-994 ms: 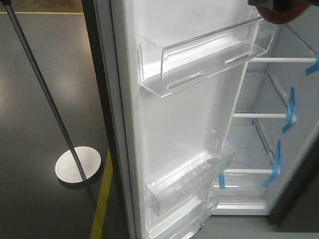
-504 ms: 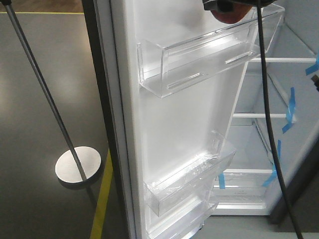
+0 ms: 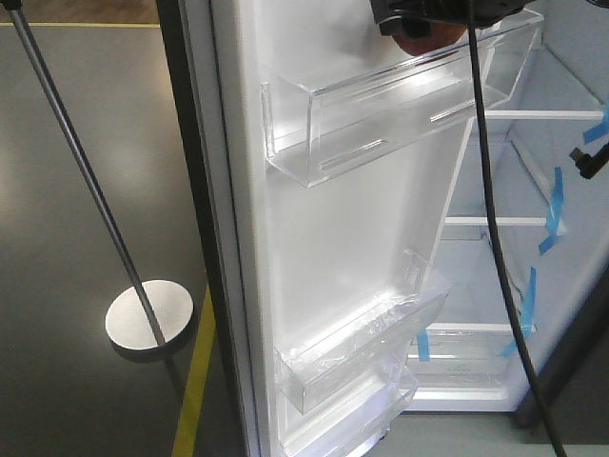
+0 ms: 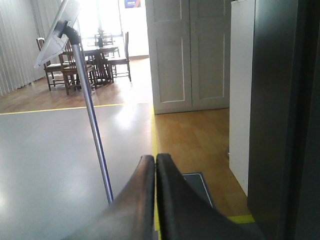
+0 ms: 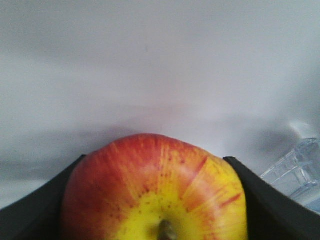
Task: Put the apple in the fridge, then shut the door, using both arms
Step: 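Raise the right gripper with the apple over the top door bin, then lower the apple into the top door bin and open the right gripper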
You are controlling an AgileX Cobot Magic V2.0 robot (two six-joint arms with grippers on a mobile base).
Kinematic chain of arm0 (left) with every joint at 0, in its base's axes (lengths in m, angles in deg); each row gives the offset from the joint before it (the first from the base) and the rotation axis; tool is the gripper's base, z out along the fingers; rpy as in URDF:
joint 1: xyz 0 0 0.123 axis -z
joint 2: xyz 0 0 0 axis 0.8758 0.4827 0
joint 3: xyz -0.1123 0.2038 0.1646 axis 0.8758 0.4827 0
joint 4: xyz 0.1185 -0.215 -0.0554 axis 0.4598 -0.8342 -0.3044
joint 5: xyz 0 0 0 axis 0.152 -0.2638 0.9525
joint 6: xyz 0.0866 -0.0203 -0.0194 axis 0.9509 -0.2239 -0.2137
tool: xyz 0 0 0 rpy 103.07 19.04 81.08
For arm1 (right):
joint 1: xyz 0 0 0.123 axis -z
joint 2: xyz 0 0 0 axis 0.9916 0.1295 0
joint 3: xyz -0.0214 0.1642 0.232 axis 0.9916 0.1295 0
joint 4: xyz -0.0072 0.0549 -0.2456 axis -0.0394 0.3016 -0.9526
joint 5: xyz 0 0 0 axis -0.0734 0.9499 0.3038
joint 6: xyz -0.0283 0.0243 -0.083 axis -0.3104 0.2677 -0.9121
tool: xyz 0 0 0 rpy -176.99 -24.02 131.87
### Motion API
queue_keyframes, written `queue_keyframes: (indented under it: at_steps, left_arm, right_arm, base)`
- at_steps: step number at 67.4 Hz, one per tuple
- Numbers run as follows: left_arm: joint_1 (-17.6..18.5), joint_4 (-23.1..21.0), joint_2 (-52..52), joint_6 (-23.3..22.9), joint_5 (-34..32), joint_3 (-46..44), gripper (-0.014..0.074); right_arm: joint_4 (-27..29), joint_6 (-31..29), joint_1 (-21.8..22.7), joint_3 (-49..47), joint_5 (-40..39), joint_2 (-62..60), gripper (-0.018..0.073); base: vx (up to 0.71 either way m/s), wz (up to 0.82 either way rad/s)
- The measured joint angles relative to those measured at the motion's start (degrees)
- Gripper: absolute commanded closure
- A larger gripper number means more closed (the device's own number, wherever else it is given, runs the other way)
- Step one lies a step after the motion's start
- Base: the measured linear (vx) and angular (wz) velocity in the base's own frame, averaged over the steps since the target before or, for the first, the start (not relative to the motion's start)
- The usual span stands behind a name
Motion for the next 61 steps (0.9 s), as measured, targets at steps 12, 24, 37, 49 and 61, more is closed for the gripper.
queue_keyframes:
  at_steps: [12, 24, 37, 49, 61]
  left_arm:
    - [0.0, 0.0, 0.0, 0.0, 0.0, 0.0, 0.0603]
    - [0.0, 0.0, 0.0, 0.0, 0.0, 0.0, 0.0603]
    - [0.0, 0.0, 0.0, 0.0, 0.0, 0.0, 0.0603]
    - [0.0, 0.0, 0.0, 0.0, 0.0, 0.0, 0.0603]
    - [0.0, 0.0, 0.0, 0.0, 0.0, 0.0, 0.0603]
  right_arm:
    - [-0.1, 0.0, 0.0, 0.0, -0.1, 0.0, -0.0052]
    - [-0.1, 0.0, 0.0, 0.0, 0.0, -0.7, -0.0035]
    - [0.4, 0.6, 0.0, 1.4, 1.6, -5.1, -0.0028]
    - [2.9, 0.7, 0.0, 12.4, -1.5, -14.1, -0.0028]
    - [6.4, 0.0, 0.0, 26.6, -5.8, -25.1, -0.0028]
  base:
    - [0.0, 0.0]
    - [0.0, 0.0]
    - [0.0, 0.0]
    - [0.0, 0.0]
    - [0.0, 0.0]
